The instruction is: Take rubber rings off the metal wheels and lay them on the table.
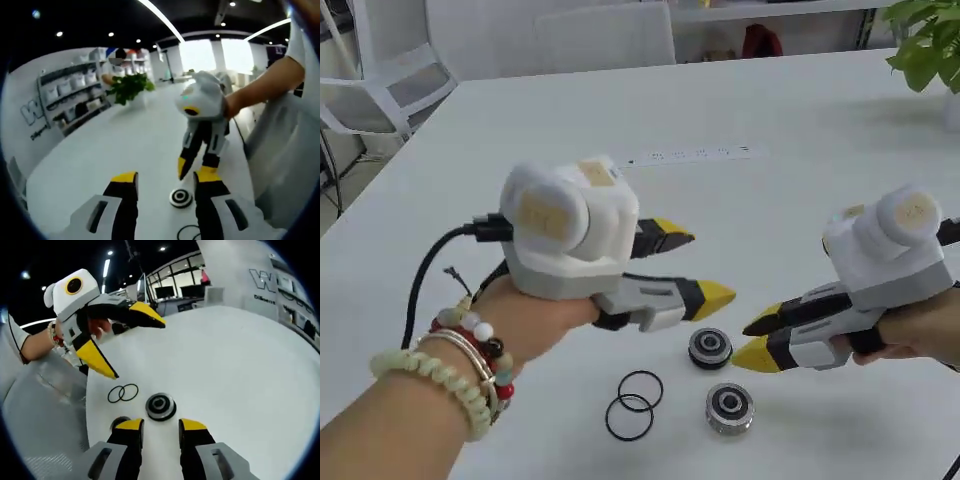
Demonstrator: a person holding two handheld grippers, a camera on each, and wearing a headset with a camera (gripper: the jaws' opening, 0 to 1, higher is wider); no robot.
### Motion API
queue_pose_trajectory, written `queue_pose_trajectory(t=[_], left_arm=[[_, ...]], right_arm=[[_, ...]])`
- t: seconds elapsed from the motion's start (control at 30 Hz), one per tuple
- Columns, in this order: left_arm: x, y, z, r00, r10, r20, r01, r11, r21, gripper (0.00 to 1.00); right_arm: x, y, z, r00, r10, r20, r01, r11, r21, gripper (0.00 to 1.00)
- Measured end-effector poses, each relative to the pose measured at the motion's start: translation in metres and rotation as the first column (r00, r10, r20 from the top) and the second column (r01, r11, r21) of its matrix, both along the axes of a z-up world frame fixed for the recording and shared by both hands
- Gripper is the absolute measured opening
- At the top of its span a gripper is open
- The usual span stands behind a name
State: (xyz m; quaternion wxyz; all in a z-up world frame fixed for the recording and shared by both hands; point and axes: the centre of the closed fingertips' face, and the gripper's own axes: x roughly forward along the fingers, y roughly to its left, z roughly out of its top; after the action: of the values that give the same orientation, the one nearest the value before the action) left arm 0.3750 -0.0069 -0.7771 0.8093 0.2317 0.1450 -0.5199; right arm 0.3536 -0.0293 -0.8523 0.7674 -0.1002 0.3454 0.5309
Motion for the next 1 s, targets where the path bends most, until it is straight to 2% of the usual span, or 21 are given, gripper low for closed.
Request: queue_pose_trajectory(t=[0.03, 0.13, 0.17, 0.23, 0.33, 0.4, 0.57, 0.67, 0.73, 0.77, 0.9, 1.0], left_arm=[[0.0, 0.001, -0.004, 1.0, -0.005, 0.014, 0.004, 1.0, 0.018, 0.46], [0.004, 0.003, -0.023, 0.999, 0.031, -0.023, -0.029, 0.998, 0.054, 0.4], [0.002, 0.001, -0.029, 1.0, 0.007, -0.023, -0.005, 0.997, 0.077, 0.39], [0.0, -0.001, -0.035, 1.0, 0.002, -0.028, 0.0, 0.997, 0.08, 0.39], [-0.004, -0.004, -0.04, 0.999, -0.006, -0.049, 0.01, 0.997, 0.075, 0.38], [-0.001, -0.004, -0.043, 0.998, 0.026, -0.057, -0.023, 0.998, 0.055, 0.36], [0.0, -0.005, -0.053, 0.99, 0.067, -0.124, -0.065, 0.998, 0.018, 0.33], [0.001, -0.004, -0.058, 0.987, 0.079, -0.14, -0.078, 0.997, 0.012, 0.32], [0.001, -0.007, -0.058, 0.977, 0.111, -0.182, -0.119, 0.992, -0.031, 0.28], [0.0, -0.008, -0.059, 0.975, 0.108, -0.194, -0.116, 0.993, -0.035, 0.26], [-0.003, -0.011, -0.065, 0.979, 0.095, -0.183, -0.099, 0.995, -0.014, 0.21], [-0.003, -0.011, -0.071, 0.975, 0.1, -0.196, -0.102, 0.995, 0.002, 0.2]], right_arm=[[0.001, -0.001, -0.004, 1.0, 0.006, 0.003, -0.006, 1.0, -0.017, 0.26], [-0.002, -0.001, -0.009, 1.0, 0.018, 0.003, -0.018, 0.999, -0.038, 0.27], [-0.002, -0.001, -0.01, 1.0, 0.02, 0.003, -0.02, 0.999, -0.041, 0.27], [0.0, -0.002, -0.011, 1.0, 0.021, 0.01, -0.02, 0.999, -0.045, 0.27], [0.004, -0.001, -0.011, 1.0, 0.012, 0.022, -0.011, 0.999, -0.043, 0.28], [0.005, 0.001, -0.01, 1.0, 0.005, 0.025, -0.004, 0.999, -0.032, 0.28], [0.007, 0.002, -0.009, 1.0, -0.013, 0.025, 0.014, 1.0, -0.022, 0.29], [0.007, 0.002, -0.013, 1.0, -0.01, 0.014, 0.01, 1.0, -0.019, 0.28], [0.007, 0.003, -0.013, 1.0, -0.011, 0.012, 0.011, 1.0, -0.013, 0.28], [0.007, 0.004, -0.013, 1.0, -0.013, 0.01, 0.013, 1.0, -0.007, 0.28], [0.008, 0.007, -0.011, 1.0, -0.013, 0.017, 0.012, 1.0, 0.007, 0.27], [0.007, 0.008, -0.014, 1.0, -0.011, 0.008, 0.011, 1.0, 0.009, 0.27]])
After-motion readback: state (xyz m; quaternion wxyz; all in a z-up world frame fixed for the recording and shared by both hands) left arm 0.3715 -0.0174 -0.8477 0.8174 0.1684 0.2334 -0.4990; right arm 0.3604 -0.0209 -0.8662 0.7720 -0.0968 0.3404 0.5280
